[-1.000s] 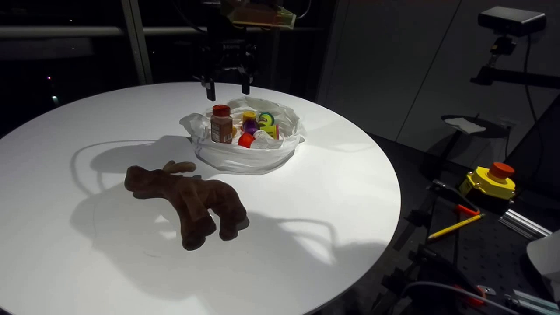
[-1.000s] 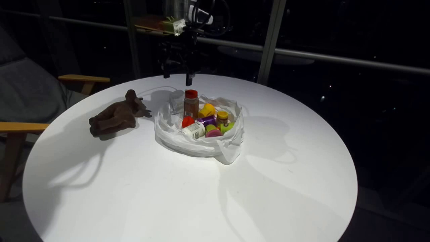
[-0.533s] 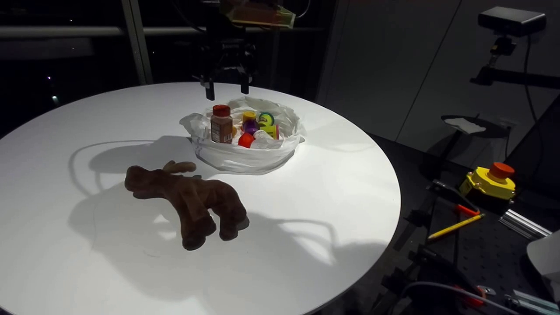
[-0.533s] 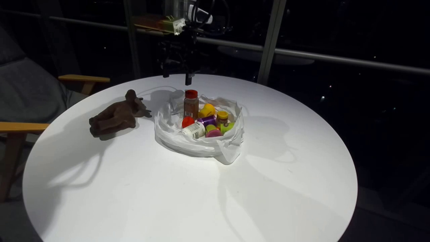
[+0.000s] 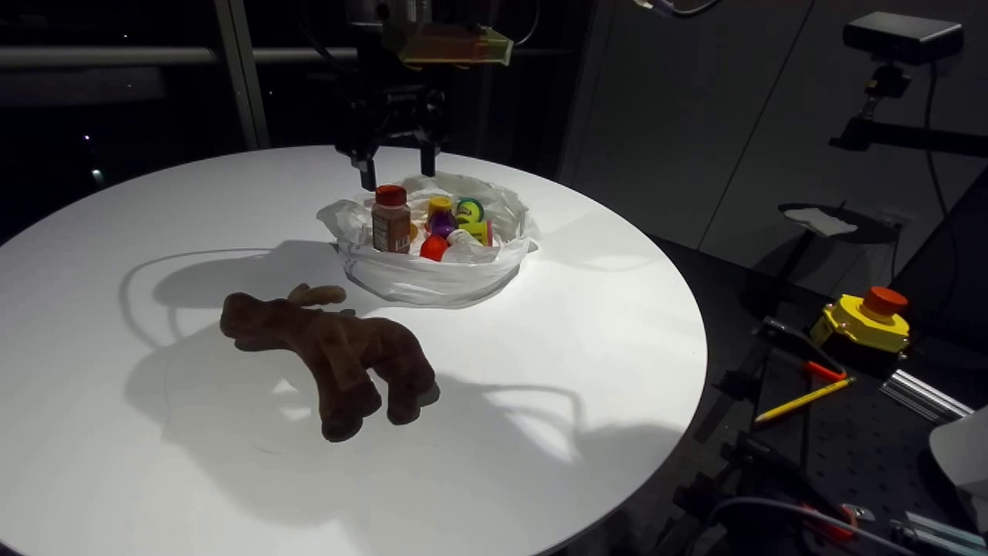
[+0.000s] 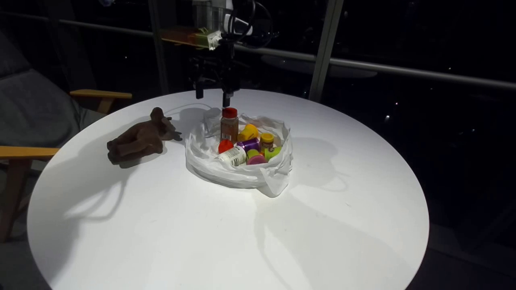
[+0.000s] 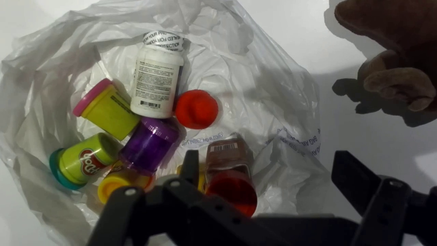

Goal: Remove all the objects from the plastic and put them on the table.

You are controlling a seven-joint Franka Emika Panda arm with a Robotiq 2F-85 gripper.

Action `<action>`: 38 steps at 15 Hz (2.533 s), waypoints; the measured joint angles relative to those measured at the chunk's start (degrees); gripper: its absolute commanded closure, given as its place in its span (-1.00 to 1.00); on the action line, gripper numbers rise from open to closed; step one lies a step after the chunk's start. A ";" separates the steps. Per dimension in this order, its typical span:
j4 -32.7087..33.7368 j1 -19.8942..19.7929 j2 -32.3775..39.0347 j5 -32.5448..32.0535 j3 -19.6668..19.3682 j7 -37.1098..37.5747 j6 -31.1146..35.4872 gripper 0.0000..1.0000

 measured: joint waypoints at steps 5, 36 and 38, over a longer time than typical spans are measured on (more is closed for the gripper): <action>4.67 0.08 3.76 -0.02 -0.65 0.08 0.71 -1.00; -10.75 2.64 -5.99 1.52 -0.75 9.75 2.73 0.61; -16.95 4.19 -9.10 1.48 -0.27 12.02 4.82 0.61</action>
